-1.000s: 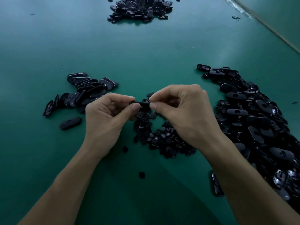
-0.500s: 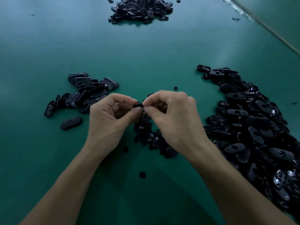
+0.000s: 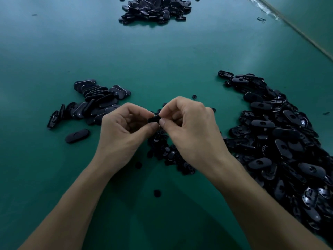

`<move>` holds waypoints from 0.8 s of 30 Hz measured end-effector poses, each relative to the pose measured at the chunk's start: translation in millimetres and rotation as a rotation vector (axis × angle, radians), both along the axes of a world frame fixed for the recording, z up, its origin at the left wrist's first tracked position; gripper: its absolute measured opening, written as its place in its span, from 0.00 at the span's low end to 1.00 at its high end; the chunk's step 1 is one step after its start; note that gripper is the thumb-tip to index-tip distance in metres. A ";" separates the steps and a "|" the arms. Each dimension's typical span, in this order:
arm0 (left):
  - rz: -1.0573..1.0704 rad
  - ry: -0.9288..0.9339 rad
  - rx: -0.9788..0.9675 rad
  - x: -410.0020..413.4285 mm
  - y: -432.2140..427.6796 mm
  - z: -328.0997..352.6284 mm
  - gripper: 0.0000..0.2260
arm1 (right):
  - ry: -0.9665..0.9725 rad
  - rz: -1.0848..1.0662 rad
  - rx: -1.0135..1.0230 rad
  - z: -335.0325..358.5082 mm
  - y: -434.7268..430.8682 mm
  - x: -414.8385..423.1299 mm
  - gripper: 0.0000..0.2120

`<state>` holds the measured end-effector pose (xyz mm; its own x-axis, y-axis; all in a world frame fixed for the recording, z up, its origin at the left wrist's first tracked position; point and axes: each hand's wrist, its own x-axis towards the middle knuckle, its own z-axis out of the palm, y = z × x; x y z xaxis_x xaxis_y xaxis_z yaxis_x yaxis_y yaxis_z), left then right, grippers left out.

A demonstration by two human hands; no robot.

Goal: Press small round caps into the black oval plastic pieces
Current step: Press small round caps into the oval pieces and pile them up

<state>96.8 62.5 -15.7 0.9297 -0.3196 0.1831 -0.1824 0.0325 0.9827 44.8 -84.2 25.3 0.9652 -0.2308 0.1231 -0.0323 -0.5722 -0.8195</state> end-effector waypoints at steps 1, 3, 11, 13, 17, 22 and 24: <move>-0.007 -0.016 0.014 -0.1 0.4 -0.5 0.08 | 0.001 -0.003 -0.021 -0.5 0.8 -0.8 0.08; -0.008 -0.047 0.042 -0.9 0.4 -1.8 0.09 | 0.010 -0.001 -0.071 -1.0 3.0 -2.4 0.07; 0.033 -0.140 0.130 -2.5 -1.8 -5.6 0.12 | 0.048 0.084 -0.149 7.6 -7.1 0.5 0.08; 0.019 -0.117 0.098 -2.2 -1.8 -5.5 0.12 | 0.043 0.095 -0.173 8.4 -10.1 1.3 0.07; -0.030 -0.069 0.022 -0.5 -1.1 -5.3 0.11 | 0.072 0.156 -0.183 9.4 -15.7 4.4 0.10; -0.057 -0.014 -0.058 1.1 0.4 -5.2 0.13 | 0.079 0.183 -0.062 7.9 -21.4 7.6 0.07; -0.060 0.009 -0.091 2.3 1.0 -5.5 0.11 | 0.073 0.181 -0.051 6.8 -22.3 8.2 0.05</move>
